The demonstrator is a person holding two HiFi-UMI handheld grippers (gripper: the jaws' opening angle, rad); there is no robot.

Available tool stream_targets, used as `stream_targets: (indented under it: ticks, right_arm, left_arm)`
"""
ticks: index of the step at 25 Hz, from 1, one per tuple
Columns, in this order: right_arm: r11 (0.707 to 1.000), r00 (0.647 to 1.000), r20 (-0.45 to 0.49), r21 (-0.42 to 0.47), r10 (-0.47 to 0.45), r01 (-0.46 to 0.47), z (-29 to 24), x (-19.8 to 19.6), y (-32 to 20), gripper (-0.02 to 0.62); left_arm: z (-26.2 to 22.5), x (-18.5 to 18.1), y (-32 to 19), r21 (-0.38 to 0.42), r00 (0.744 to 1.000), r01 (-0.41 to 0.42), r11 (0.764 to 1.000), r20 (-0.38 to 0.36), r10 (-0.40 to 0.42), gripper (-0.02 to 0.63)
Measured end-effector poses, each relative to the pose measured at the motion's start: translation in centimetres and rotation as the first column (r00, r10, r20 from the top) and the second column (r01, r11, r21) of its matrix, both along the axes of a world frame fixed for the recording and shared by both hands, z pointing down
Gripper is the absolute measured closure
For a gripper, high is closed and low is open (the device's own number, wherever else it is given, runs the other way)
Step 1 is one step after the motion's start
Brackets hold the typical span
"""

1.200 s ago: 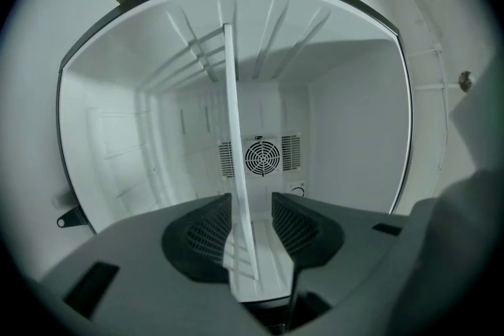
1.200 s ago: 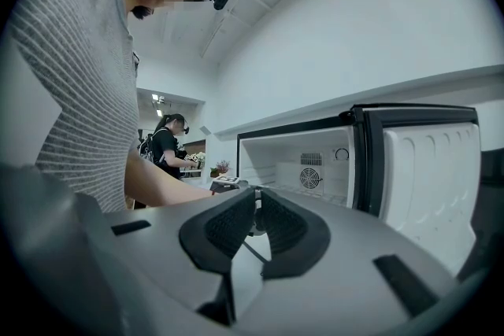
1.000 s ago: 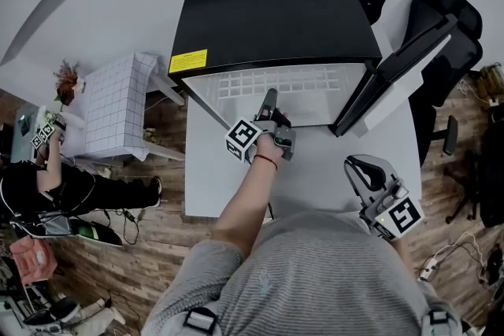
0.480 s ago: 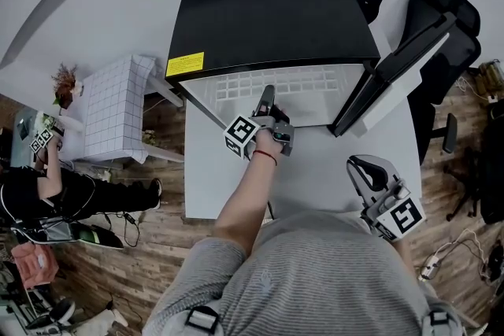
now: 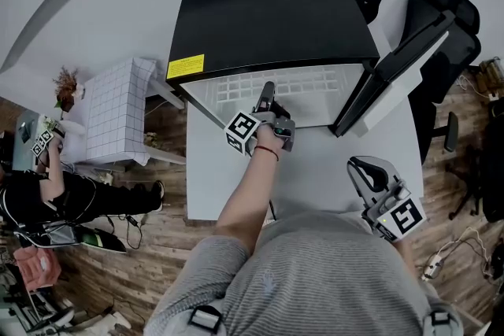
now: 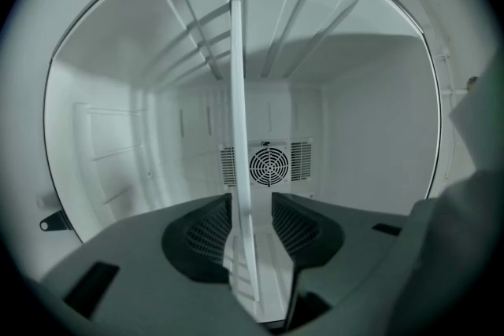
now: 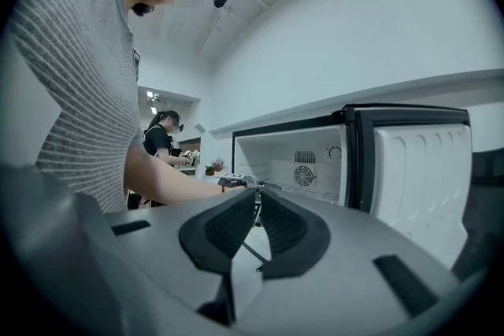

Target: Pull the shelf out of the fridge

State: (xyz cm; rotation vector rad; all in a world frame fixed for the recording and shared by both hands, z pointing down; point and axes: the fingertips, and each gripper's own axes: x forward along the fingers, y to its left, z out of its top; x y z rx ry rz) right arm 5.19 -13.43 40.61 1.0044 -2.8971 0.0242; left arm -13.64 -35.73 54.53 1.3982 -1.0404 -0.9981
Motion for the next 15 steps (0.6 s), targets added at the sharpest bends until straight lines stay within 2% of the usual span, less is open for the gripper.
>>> stream_targets:
  ticks: [8,15]
  right_arm:
    - [1.000,1.000,-0.002,0.000,0.021,-0.021,0.1,0.5,0.0,0.581]
    - [1.000,1.000,0.006,-0.012,0.004,-0.004,0.2,0.3,0.4,0.581]
  left_arm:
    - [0.0,0.4,-1.0,0.001,1.000,-0.002,1.000,-0.009,0.002,0.459]
    - [0.4,0.4,-1.4,-0.010,1.000,0.012,1.000,-0.025,-0.012,0.459]
